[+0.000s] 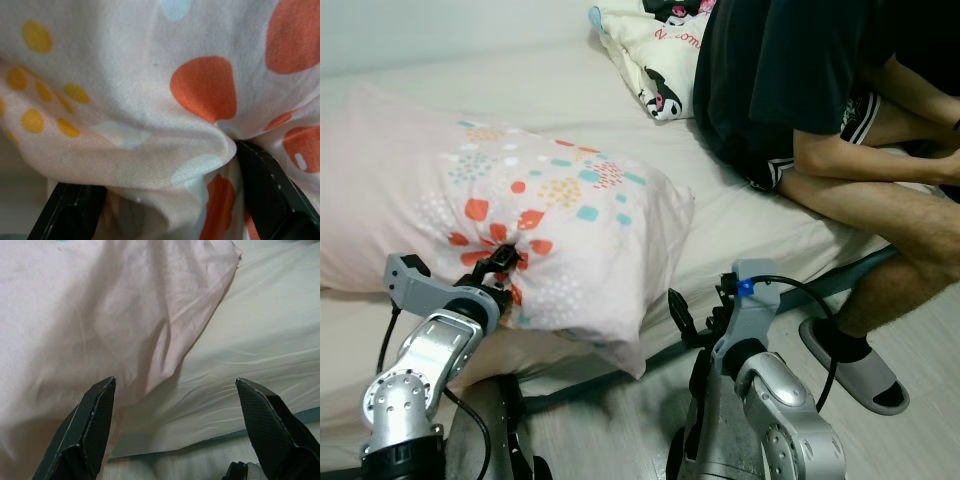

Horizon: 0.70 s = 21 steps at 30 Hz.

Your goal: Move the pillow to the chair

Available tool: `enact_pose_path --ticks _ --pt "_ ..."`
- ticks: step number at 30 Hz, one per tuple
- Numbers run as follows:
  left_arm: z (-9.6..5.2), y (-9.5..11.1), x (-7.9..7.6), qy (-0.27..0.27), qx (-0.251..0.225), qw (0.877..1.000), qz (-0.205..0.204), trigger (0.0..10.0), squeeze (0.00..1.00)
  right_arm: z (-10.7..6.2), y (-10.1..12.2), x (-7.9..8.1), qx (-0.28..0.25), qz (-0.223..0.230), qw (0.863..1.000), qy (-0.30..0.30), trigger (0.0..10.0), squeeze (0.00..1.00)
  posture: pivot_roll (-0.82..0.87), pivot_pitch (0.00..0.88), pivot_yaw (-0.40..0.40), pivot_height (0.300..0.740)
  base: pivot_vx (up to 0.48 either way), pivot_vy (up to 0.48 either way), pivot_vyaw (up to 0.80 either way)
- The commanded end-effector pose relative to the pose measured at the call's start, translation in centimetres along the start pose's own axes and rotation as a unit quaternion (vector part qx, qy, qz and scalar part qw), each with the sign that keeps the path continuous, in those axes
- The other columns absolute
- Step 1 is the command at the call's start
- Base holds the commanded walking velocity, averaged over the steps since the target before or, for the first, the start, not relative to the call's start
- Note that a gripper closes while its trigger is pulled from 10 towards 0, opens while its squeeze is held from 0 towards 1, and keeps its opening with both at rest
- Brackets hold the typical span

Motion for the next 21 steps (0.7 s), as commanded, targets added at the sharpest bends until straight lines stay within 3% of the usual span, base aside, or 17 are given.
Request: enact_pose_path --ticks 1,4,5,7,9,15,18,21 --pt "0.4 -3.0 -1.4 -0.036 0.026 0.996 -0.078 10.0 1.00 -0.2 -0.6 -0.3 0.013 0.000 1.000 -0.005 10.0 0.00 -0.10 0.214 -0.019 0.355 0.000 0.000 0.00" --pt "1.2 -4.0 -2.0 -0.051 0.033 0.994 -0.089 10.0 1.00 -0.2 -0.7 -0.3 0.015 -0.004 1.000 -0.004 10.0 0.00 -0.11 0.215 -0.018 0.355 0.000 0.000 0.00" --pt "1.5 -4.8 -2.0 -0.049 0.044 0.994 -0.085 10.0 0.00 -0.2 -0.7 -0.3 0.015 -0.005 1.000 -0.004 10.0 0.00 -0.11 0.215 -0.018 0.355 0.000 0.000 0.00" --pt "1.8 -5.5 -1.8 -0.037 0.057 0.995 -0.068 10.0 0.00 -0.2 -0.7 -0.3 0.015 -0.005 1.000 -0.004 10.0 0.00 -0.11 0.215 -0.017 0.355 0.000 0.000 0.00" --pt "2.2 -6.4 -1.8 -0.022 0.069 0.997 -0.025 10.0 0.00 -0.2 -0.6 -0.3 0.015 -0.006 1.000 -0.006 10.0 0.00 -0.11 0.222 -0.014 0.355 0.000 0.000 0.00" --pt "2.6 -6.9 -2.0 -0.012 0.068 0.998 0.002 10.0 0.00 -0.2 -0.5 -0.3 0.013 -0.006 1.000 -0.007 10.0 0.00 -0.11 0.226 -0.015 0.355 0.000 0.000 0.00" --pt "3.2 -7.1 -2.1 0.010 0.050 0.997 0.065 10.0 0.00 -0.1 -0.5 -0.3 0.012 -0.006 1.000 -0.007 10.0 0.00 -0.11 0.228 -0.016 0.355 0.000 0.000 0.00" --pt "3.7 -7.0 -2.1 0.020 0.036 0.997 0.068 10.0 0.00 -0.1 -0.5 -0.3 0.012 -0.006 1.000 -0.008 10.0 0.00 -0.11 0.229 -0.017 0.355 0.000 0.000 0.00"
Point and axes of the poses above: a point about 5 cm out from each wrist's last joint towards the gripper, its own z axis pointing out of the wrist towards the gripper, its own y axis along the axis of the wrist's last joint, x = y × z, the point moved 5 cm from there along z, pointing out of the wrist towards the gripper, and after that the axes turned 13 degrees about z, right-handed, at the moved point
